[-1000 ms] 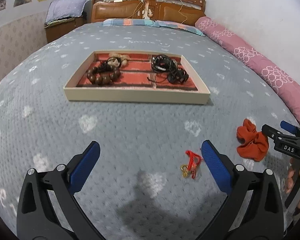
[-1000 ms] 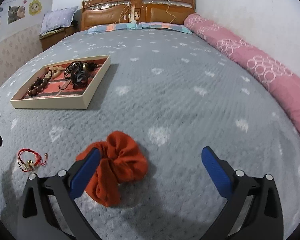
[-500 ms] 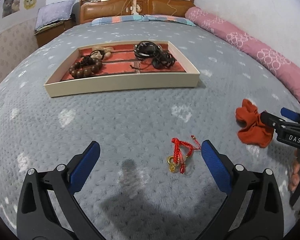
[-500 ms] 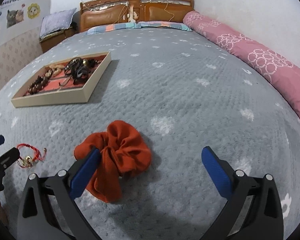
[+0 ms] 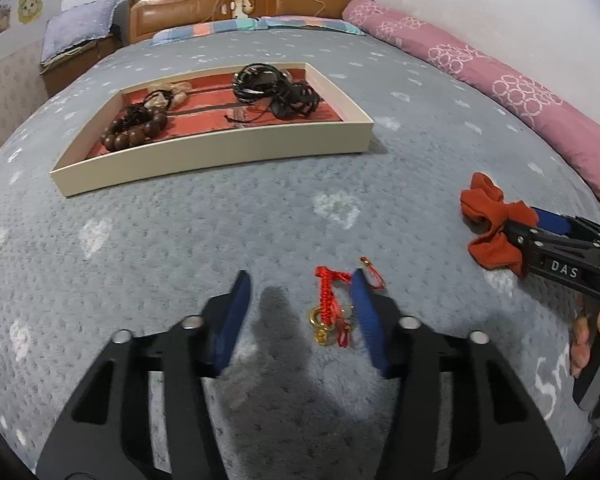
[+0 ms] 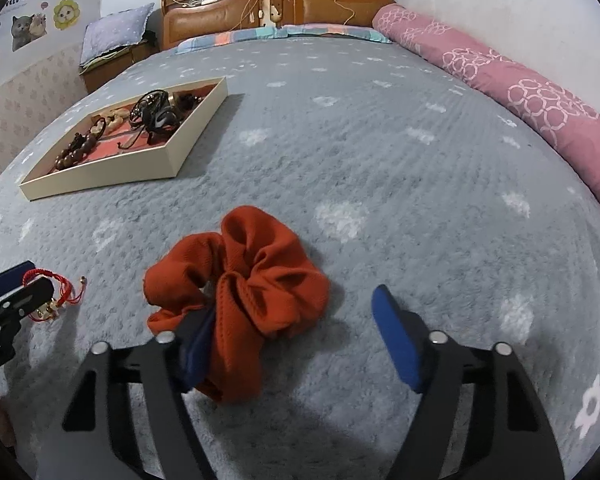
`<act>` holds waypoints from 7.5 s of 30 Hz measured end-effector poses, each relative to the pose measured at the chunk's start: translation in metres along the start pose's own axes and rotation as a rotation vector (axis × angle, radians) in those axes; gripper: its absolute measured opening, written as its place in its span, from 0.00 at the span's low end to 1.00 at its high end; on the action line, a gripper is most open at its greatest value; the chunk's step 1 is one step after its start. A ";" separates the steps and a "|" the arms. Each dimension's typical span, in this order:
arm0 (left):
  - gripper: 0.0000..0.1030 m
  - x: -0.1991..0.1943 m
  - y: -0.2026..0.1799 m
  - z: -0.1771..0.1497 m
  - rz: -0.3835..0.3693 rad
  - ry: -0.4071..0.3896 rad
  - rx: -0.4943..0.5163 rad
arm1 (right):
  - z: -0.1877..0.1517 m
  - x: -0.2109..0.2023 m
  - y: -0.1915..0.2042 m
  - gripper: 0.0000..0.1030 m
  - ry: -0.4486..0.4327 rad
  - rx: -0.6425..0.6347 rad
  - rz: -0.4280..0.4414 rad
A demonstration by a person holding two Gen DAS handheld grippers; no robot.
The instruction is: Organize jewelry
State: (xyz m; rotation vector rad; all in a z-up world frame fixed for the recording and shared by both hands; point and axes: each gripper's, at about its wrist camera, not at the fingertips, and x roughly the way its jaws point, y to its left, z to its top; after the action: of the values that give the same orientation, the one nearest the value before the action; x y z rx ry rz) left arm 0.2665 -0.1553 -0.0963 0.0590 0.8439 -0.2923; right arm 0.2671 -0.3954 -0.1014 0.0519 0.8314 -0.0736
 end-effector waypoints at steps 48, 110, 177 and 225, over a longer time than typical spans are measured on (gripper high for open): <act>0.03 -0.046 0.144 0.084 0.011 -0.117 -0.077 | 0.097 -0.034 0.119 0.23 -0.125 -0.073 0.026; 0.70 0.031 0.204 0.122 0.114 -0.094 -0.165 | 0.130 0.051 0.158 0.68 -0.127 -0.011 0.054; 0.95 -0.188 0.101 -0.082 0.202 -0.533 -0.093 | -0.087 -0.149 0.118 0.96 -0.488 -0.004 0.049; 0.95 -0.164 0.095 -0.099 0.233 -0.538 -0.054 | -0.097 -0.146 0.122 0.96 -0.538 -0.027 0.068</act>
State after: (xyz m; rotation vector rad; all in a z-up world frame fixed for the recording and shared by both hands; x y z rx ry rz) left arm 0.1178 -0.0100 -0.0460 0.0252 0.3051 -0.0570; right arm 0.1081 -0.2602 -0.0570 0.0326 0.2923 -0.0101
